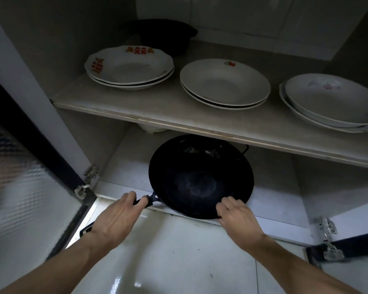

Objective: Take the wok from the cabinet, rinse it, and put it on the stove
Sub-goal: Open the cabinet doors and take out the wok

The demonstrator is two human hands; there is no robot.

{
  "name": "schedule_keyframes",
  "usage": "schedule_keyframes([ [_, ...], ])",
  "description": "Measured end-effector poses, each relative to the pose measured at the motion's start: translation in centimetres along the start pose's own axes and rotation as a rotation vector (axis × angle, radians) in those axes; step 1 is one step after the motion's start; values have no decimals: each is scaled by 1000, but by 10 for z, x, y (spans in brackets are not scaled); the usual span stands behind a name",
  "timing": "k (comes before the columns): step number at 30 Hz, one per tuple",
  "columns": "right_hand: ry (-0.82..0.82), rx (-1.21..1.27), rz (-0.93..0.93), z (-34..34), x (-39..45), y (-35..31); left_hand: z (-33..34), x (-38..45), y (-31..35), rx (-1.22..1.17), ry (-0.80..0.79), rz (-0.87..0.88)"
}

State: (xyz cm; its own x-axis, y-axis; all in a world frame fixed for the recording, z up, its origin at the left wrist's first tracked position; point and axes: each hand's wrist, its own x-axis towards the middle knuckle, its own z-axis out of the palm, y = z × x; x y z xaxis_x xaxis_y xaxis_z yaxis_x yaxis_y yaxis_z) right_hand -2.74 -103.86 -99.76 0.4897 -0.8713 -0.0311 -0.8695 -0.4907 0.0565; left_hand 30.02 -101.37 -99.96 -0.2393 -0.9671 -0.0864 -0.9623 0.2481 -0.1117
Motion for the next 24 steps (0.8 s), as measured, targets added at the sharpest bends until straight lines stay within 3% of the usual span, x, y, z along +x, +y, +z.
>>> schedule_keyframes([
  [8, 24, 127, -76, -75, -48, -16, -56, -63, 6, -107, -99, -7],
  [24, -188, 276, -58, -366, -167, -50, -335, -209, 10, -308, -367, 4],
])
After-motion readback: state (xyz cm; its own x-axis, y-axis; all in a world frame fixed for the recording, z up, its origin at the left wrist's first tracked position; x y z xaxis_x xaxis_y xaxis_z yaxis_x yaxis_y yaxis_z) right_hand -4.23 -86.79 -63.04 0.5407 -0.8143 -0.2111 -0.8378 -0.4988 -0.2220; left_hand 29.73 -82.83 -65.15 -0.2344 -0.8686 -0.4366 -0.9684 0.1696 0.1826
